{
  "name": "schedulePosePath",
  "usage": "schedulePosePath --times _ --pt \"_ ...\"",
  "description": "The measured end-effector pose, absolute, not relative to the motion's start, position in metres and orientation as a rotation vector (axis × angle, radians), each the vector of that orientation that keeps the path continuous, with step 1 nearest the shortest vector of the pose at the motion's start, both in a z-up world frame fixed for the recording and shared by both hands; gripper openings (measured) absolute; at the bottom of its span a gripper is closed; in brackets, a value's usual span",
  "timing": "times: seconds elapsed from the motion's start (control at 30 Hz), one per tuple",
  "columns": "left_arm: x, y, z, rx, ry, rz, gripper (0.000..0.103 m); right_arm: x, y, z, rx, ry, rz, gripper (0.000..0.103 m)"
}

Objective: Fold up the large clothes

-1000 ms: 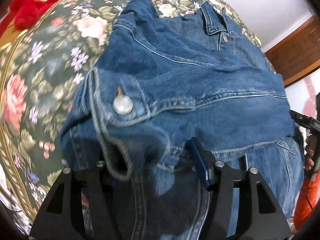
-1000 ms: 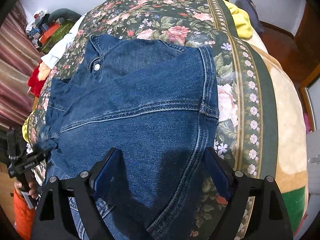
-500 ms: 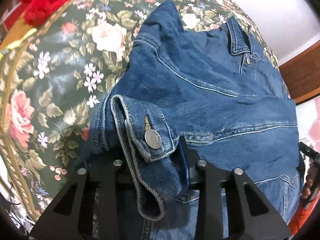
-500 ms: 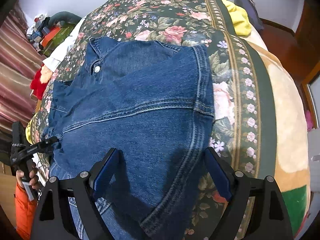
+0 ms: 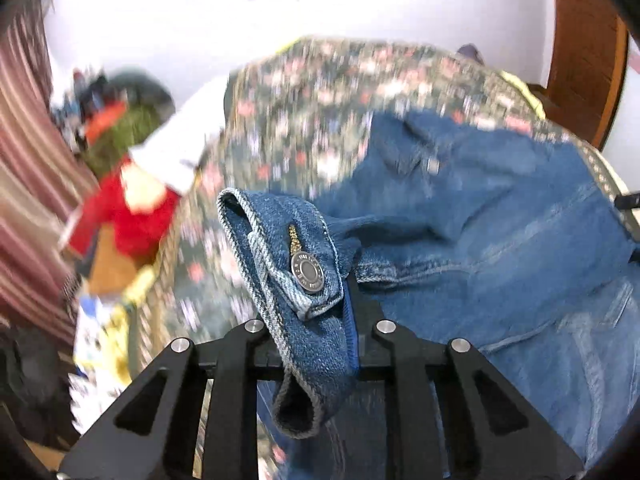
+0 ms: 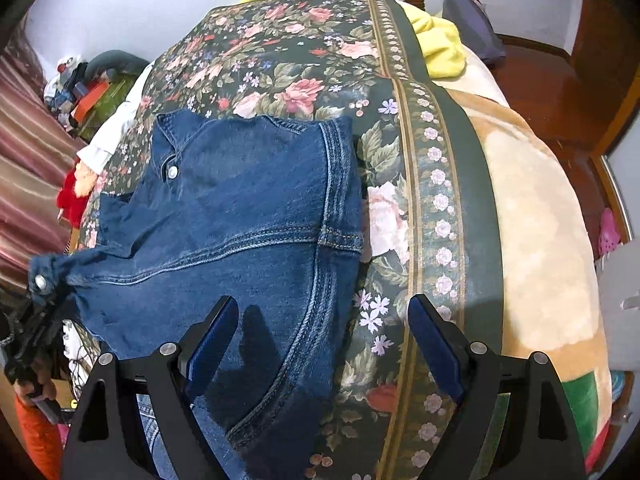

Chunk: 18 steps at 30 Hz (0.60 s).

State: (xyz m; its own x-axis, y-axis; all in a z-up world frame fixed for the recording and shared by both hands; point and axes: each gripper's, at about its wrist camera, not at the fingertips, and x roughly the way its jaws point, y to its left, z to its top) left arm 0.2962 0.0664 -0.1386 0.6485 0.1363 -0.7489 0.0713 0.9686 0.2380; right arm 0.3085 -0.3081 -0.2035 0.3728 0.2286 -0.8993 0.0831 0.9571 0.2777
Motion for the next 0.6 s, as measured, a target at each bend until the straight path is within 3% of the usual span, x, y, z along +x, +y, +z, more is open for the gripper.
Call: schedulePosePath --times 0.37,0.6 --pt "0.352 0.060 -0.059 0.221 0.676 0.000 0.019 0.322 -0.292 -0.184 0.278 1.139 0.119 0.085" --pt "0.387 0.102 -0.107 0.080 0.860 -0.022 0.019 0.338 -0.287 -0.182 0.240 1.138 0.101 0.085"
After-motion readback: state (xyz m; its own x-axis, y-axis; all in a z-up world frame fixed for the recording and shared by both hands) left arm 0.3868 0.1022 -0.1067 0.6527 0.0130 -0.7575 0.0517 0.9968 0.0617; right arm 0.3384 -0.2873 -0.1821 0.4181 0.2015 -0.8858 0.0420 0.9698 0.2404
